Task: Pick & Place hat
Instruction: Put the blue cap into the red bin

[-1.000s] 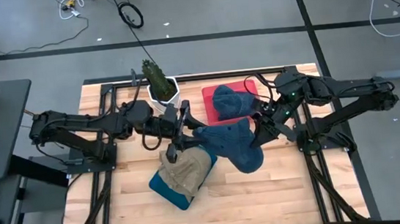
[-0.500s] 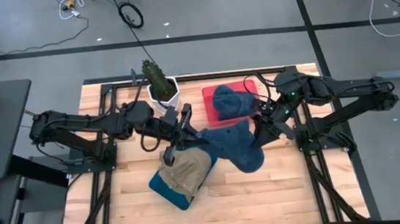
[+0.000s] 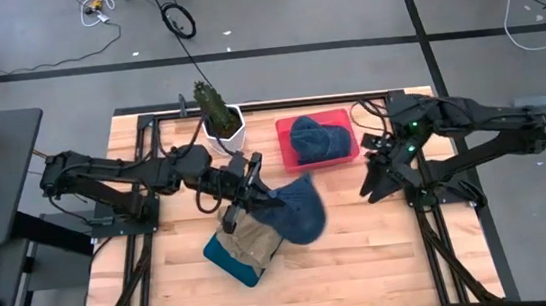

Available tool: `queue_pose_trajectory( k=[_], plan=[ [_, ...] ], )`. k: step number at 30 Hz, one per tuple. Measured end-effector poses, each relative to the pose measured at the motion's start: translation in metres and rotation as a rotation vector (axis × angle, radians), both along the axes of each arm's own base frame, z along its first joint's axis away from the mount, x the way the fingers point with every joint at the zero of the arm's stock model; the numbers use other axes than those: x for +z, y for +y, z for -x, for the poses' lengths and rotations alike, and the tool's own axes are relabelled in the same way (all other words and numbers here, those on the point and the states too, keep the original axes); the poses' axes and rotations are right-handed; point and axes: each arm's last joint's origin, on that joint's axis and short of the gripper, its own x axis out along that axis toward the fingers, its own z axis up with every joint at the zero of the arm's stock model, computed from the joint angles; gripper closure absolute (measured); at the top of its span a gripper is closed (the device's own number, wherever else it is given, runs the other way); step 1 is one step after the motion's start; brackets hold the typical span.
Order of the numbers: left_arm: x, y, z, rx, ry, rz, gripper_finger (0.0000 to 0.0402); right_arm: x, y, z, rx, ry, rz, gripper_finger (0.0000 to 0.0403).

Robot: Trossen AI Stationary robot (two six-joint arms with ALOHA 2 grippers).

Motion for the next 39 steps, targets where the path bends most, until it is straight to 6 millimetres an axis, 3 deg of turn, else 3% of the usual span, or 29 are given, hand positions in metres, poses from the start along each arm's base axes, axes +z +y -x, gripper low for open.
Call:
queue_pose_trajectory(
  k=[4, 8, 13, 19, 30, 39],
  plan=[
    [0.0, -0.002, 0.0, 0.097, 0.006, 0.004, 0.0396, -0.004, -0.004, 0.022, -0.138, 0.065, 0.114, 0.0155],
    [0.001, 0.005, -0.001, 0.351, -0.005, 0.024, 0.0396, -0.003, -0.007, 0.032, -0.244, 0.065, 0.179, 0.0161],
    [0.012, 0.012, 0.001, 0.565, -0.112, 0.035, 0.0396, -0.003, -0.009, 0.033, -0.297, 0.049, 0.23, 0.0162],
    [0.027, 0.013, 0.006, 0.59, -0.265, 0.084, 0.0396, -0.021, -0.013, 0.025, -0.415, 0.08, 0.332, 0.0153],
    [0.038, 0.011, 0.011, 0.585, -0.386, 0.12, 0.0396, -0.046, -0.015, -0.01, -0.503, -0.268, 0.271, 0.0146],
    [0.046, 0.017, 0.015, 0.608, -0.478, 0.133, 0.0396, -0.059, -0.023, -0.029, -0.628, -0.728, -0.001, 0.0146]
  ],
)
